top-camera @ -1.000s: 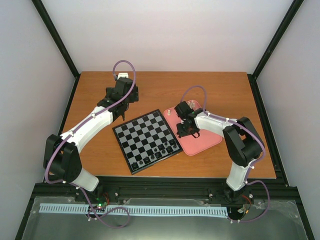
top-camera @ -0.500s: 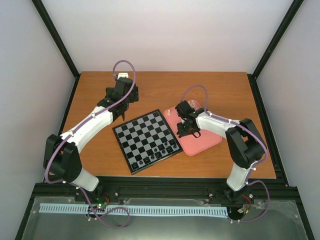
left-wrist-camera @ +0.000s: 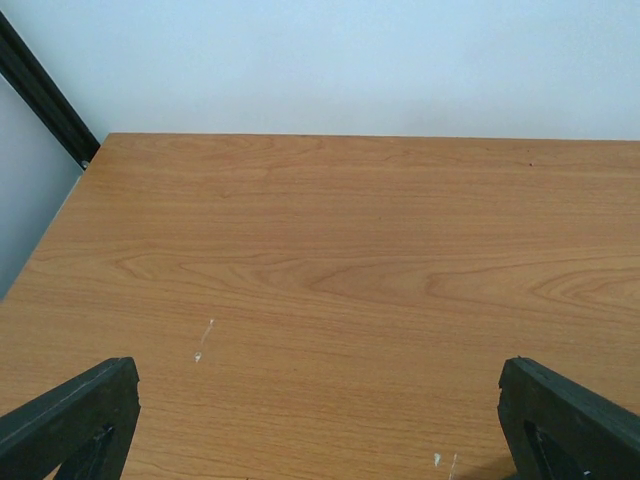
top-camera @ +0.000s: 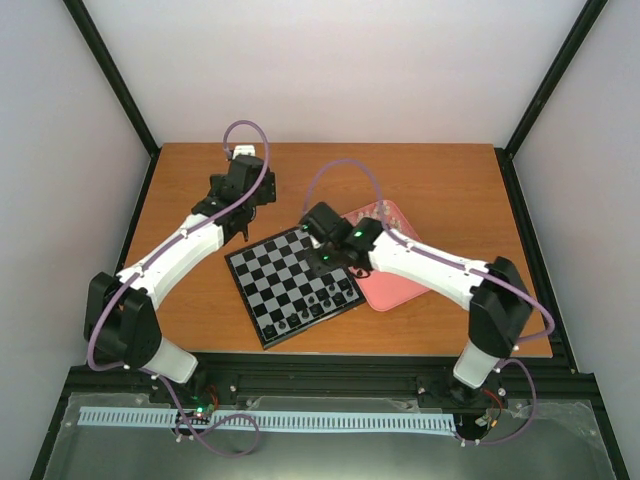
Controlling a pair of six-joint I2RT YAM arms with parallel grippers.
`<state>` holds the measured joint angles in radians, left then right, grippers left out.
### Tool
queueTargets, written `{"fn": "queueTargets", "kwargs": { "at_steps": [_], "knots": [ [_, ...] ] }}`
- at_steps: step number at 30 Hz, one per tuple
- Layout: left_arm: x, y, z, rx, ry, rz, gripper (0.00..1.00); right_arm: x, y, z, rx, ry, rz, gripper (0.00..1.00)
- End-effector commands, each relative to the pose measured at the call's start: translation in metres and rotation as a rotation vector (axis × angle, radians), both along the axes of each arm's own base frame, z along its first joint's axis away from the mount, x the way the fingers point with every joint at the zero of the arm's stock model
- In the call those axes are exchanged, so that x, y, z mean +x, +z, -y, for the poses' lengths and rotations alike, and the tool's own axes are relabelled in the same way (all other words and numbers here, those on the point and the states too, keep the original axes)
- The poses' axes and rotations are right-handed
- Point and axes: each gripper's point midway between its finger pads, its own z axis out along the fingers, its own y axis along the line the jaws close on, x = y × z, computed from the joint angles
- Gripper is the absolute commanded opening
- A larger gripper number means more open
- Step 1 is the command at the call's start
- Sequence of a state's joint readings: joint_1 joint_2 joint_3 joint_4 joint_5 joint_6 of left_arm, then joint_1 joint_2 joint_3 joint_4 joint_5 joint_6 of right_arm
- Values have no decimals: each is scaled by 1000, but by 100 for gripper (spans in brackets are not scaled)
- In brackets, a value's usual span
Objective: Set up the chess pieces on the board
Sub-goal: Place the chess piece on the chessboard.
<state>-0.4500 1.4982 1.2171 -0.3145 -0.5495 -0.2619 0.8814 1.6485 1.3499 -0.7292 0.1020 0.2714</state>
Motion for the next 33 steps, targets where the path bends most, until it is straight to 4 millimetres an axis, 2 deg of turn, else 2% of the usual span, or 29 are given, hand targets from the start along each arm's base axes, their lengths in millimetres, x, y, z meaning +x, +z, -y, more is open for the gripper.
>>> {"fn": "queueTargets", "kwargs": {
  "at_steps": [1,5,11,21,33],
  "knots": [
    [-6,17,1,-22,-6,42,100,-27,-20,-41,-38,126,-59,3],
    [-9,20,-1,-27,-6,52,100,-50,-39,-65,-60,206,-108,3],
    [-9,18,1,-33,-15,50,100,-67,-61,-81,-71,246,-163,3],
    [-9,17,2,-33,-17,49,100,-78,-86,-77,-113,248,-220,3],
    [-10,20,1,-36,-17,55,100,-82,-98,-73,-120,244,-244,3]
  ]
}}
